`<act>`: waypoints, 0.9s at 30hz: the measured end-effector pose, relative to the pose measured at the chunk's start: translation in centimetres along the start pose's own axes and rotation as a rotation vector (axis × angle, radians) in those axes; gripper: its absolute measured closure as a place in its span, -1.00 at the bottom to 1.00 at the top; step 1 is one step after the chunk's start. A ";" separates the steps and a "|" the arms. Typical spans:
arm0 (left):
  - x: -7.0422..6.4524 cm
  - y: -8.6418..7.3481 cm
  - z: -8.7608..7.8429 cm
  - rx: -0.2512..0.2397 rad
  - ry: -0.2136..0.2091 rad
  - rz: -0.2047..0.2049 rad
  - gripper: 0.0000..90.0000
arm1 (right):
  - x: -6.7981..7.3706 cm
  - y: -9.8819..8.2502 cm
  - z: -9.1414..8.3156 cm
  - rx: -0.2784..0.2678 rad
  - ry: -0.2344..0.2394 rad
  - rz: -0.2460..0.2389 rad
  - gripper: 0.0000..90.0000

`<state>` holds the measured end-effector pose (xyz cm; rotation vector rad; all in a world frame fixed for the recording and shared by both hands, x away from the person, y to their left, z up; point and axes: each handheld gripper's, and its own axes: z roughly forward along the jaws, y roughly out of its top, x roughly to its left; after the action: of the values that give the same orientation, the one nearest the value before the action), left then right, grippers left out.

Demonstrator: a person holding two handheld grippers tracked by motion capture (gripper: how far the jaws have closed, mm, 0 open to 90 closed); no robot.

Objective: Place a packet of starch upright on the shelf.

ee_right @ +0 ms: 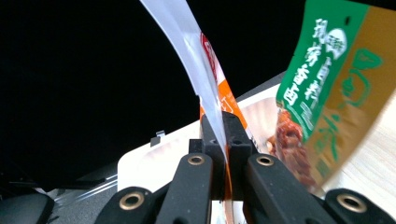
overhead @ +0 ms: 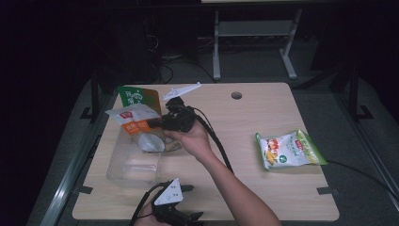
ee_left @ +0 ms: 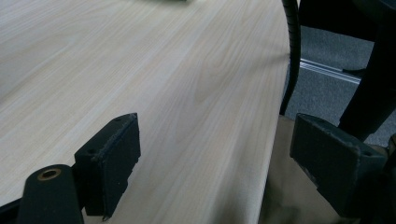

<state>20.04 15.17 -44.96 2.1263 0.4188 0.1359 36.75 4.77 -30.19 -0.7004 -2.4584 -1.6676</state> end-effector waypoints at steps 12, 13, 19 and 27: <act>-0.2 -0.1 0.2 0.003 -0.007 -0.013 -0.65 | -0.8 0.2 5.6 0.045 0.037 0.037 1.00; -0.2 -0.1 0.3 0.000 -0.009 -0.014 -0.65 | -0.8 0.1 6.0 0.048 0.038 0.036 1.00; -0.2 -0.1 0.3 0.006 -0.011 -0.011 -0.65 | -1.6 -0.4 8.1 0.049 0.066 0.072 1.00; -0.2 -0.1 0.2 -0.001 -0.009 -0.015 -0.65 | -2.1 -1.5 10.1 0.057 0.078 0.132 1.00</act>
<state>19.84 14.97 -45.12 2.1218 0.4297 0.1176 39.83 12.71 -36.18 -0.7568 -2.3418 -1.5420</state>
